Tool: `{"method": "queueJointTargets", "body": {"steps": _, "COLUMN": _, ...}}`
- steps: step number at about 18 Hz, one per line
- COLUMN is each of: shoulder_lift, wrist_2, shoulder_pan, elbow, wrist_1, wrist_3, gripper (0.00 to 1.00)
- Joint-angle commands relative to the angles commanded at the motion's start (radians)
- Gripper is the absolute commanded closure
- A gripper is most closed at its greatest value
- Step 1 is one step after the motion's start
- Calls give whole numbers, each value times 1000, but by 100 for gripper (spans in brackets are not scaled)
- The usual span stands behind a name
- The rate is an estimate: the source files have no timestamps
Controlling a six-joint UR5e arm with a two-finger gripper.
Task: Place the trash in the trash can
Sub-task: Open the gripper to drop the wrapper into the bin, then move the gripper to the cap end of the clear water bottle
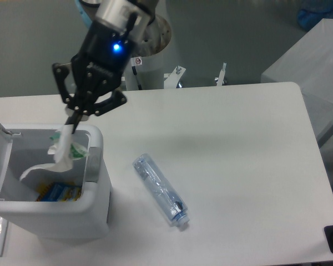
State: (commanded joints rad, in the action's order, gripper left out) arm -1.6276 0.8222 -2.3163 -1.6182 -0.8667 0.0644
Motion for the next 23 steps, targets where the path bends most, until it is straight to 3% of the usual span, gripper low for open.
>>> {"method": "queueJointTargets", "body": {"steps": 1, "shoulder_lift": -2, "wrist_2": 0, "shoulder_pan": 0, "elbow": -8, "wrist_1": 0, "wrist_3": -2, "gripper": 74}}
{"method": "queueJointTargets", "body": {"steps": 2, "shoulder_lift": -3, "wrist_2": 0, "shoulder_pan": 0, "elbow": -9, "wrist_1": 2, "wrist_3": -3, "gripper": 50}}
{"method": "queueJointTargets", "body": {"steps": 3, "shoulder_lift": -8, "wrist_2": 0, "shoulder_pan": 2, "elbow": -8, "wrist_1": 0, "wrist_3": -14, "gripper": 35}}
{"method": "queueJointTargets", "body": {"steps": 6, "shoulder_lift": -14, "wrist_2": 5, "shoulder_pan": 0, "elbow": 0, "wrist_1": 0, "wrist_3": -21, "gripper": 16}}
{"method": "queueJointTargets", "body": {"steps": 11, "shoulder_lift": -34, "wrist_2": 58, "shoulder_pan": -11, "elbow": 23, "wrist_1": -2, "wrist_3": -20, "gripper": 8}}
{"method": "queueJointTargets", "body": {"steps": 16, "shoulder_lift": -58, "wrist_2": 161, "shoulder_pan": -124, "elbow": 9, "wrist_1": -5, "wrist_3": -12, "gripper": 6}}
{"method": "queueJointTargets", "body": {"steps": 21, "shoulder_lift": -138, "wrist_2": 182, "shoulder_pan": -218, "elbow": 9, "wrist_1": -14, "wrist_3": 2, "gripper": 4}}
{"method": "queueJointTargets", "body": {"steps": 23, "shoulder_lift": -182, "wrist_2": 244, "shoulder_pan": -230, "elbow": 7, "wrist_1": -12, "wrist_3": -2, "gripper": 1}}
